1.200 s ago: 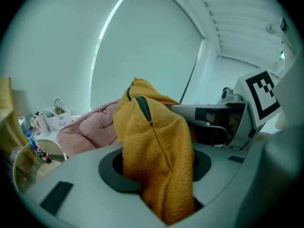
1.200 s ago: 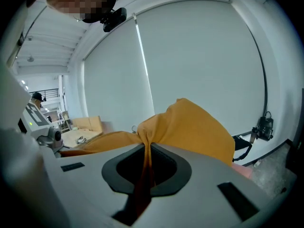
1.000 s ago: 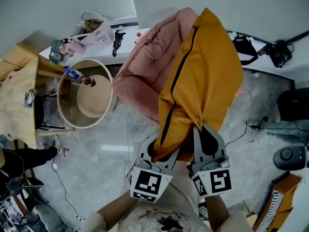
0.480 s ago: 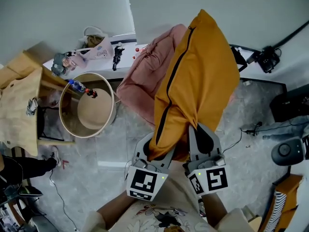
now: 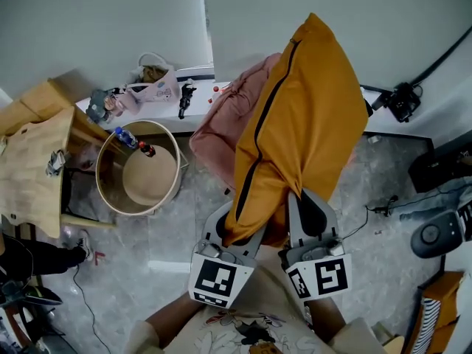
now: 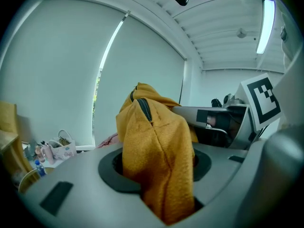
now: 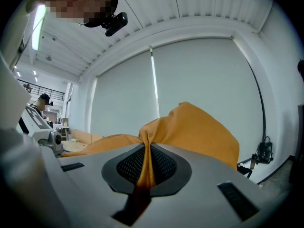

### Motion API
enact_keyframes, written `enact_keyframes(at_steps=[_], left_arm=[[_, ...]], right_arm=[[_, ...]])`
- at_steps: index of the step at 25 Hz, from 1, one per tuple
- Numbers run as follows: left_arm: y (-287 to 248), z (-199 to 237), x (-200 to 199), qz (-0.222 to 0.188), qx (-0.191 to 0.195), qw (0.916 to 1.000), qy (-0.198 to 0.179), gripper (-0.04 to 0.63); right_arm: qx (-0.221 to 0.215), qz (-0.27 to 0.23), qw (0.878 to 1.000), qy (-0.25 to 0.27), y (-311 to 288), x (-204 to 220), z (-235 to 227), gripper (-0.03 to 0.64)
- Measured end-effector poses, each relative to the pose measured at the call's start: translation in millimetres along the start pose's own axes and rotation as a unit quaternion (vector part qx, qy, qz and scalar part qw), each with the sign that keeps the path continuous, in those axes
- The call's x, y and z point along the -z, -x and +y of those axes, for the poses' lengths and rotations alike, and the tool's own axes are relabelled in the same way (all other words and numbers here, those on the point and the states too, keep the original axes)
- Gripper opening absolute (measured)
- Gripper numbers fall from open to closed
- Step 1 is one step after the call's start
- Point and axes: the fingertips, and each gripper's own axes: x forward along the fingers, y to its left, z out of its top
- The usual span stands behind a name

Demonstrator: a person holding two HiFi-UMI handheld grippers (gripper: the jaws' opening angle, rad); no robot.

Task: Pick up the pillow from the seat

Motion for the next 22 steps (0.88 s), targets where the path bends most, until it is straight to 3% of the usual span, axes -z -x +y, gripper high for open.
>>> enact_keyframes(at_steps=[3, 6, 11, 22], left_arm=[[15, 2, -5, -0.006, -0.005, 0.9998, 0.020, 0.193], [29, -1, 2, -0.013, -0.002, 0.9999, 0.000, 0.193], [38, -15, -3, -0.014, -0.005, 0.9998, 0.013, 0.193], [50, -48, -11, -0.038, -0.001, 0.9993, 0.004, 0.193]], right_arm=[[0.001, -0.010, 1.000, 0.008, 5, -6, 14, 0.035], [-0.003, -0.013, 1.000, 0.008, 16, -6, 25, 0.035], [0.006, -0.017, 1.000, 0.015, 34, -13, 25, 0.035], [0.005, -0.036, 0.999, 0.026, 71, -29, 19, 0.035]])
